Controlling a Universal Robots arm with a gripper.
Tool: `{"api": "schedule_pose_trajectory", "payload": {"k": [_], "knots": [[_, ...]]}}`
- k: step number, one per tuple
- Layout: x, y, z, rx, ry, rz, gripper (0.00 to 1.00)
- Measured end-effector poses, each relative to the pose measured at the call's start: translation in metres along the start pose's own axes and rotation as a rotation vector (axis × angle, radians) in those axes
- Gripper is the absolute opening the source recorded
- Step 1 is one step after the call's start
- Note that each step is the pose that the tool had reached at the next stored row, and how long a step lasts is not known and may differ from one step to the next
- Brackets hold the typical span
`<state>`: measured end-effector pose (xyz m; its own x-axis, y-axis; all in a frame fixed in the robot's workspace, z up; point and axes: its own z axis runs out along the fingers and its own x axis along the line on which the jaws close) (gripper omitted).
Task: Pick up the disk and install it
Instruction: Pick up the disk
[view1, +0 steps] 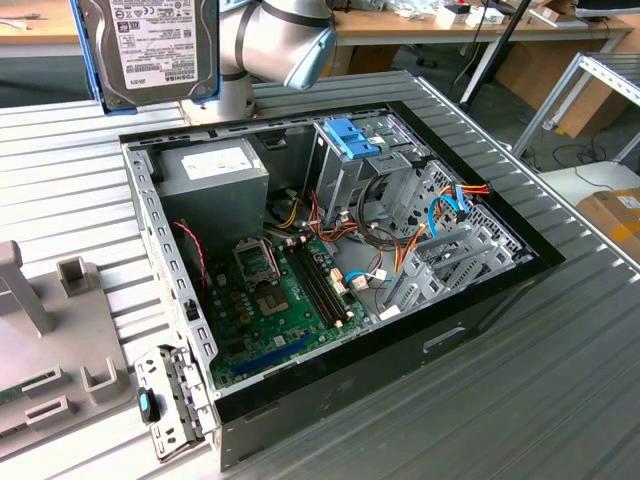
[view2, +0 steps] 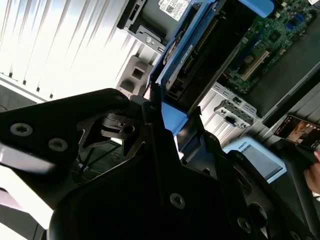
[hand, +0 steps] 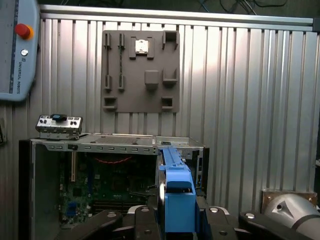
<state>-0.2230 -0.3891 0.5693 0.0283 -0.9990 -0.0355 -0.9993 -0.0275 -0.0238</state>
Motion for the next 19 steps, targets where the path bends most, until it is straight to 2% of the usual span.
{"api": "schedule_pose_trajectory", "payload": {"k": [7,11,13,16,18,19], "knots": [[0.0528,0.001,0.0011,0.0001,0.0,0.0,0.36],[0.0535,0.0007,0.0011,-0.0001,0.0001,0.0,0.36],[0.0537,-0.006,0.0013,0.0,0.0001,0.0,0.36],[0.0544,-0.0288,0.002,-0.0004,0.0001,0.0,0.36],[0.0547,-0.0388,0.0022,-0.0005,0.0001,0.0,0.36],[0.0549,-0.0462,0.0025,-0.0006,0.0,0.0,0.36]]}}
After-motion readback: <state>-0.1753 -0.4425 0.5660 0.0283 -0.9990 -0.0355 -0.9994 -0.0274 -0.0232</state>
